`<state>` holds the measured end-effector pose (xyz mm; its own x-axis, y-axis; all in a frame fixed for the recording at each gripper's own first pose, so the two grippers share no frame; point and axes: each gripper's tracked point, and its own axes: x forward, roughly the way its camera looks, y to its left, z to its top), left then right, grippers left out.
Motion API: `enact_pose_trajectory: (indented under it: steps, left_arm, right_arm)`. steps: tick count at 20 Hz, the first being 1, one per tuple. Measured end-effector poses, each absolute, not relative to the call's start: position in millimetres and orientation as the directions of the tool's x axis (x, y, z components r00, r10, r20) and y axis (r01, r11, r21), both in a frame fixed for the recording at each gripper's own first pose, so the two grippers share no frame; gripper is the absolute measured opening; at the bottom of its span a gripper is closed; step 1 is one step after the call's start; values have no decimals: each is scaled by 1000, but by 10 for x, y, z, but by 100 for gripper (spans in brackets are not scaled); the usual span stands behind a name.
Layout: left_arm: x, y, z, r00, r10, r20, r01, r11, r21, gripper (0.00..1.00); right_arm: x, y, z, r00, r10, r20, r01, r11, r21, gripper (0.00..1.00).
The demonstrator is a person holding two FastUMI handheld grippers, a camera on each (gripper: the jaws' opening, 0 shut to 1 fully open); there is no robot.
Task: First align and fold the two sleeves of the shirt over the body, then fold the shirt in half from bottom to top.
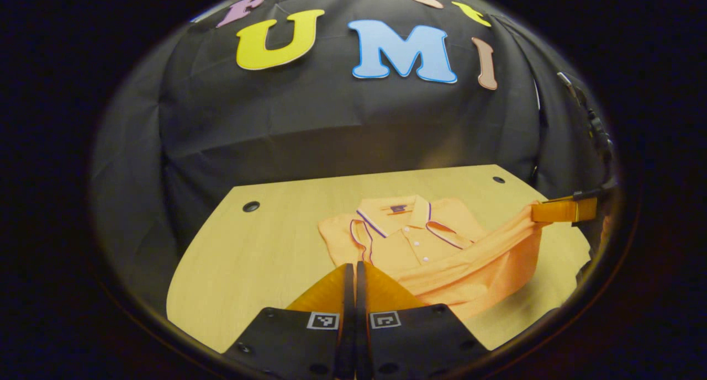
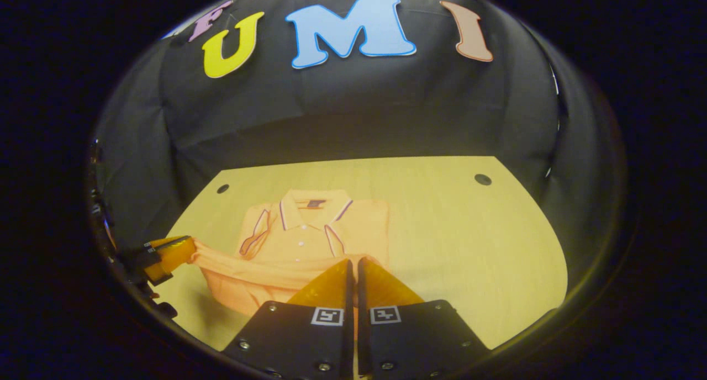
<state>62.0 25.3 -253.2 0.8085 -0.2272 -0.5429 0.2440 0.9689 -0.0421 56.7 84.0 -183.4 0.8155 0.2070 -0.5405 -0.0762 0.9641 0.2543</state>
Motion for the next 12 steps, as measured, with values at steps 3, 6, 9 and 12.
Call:
enact_pose_trajectory:
  steps: [3, 6, 9, 12]
  left_arm:
    - [1067, 185, -2576, 810, -244, -533, 274, 961, -23, 5]
    - [1438, 108, -2608, 815, -251, -522, 296, 955, 2, 6]
    - [1772, 45, -2693, 822, -241, -515, 291, 957, 16, 6]
    - [2087, 56, -2787, 841, -212, -498, 263, 964, 33, 6]
  right_arm:
    - [940, 816, -1793, 820, 181, -544, -58, 970, 237, 3]
    - [1298, 798, -1799, 818, 168, -550, -52, 974, 220, 3]
    - [1629, 794, -1845, 813, 165, -559, -57, 977, 205, 4]
    - [1945, 820, -1911, 814, 171, -555, -66, 977, 205, 7]
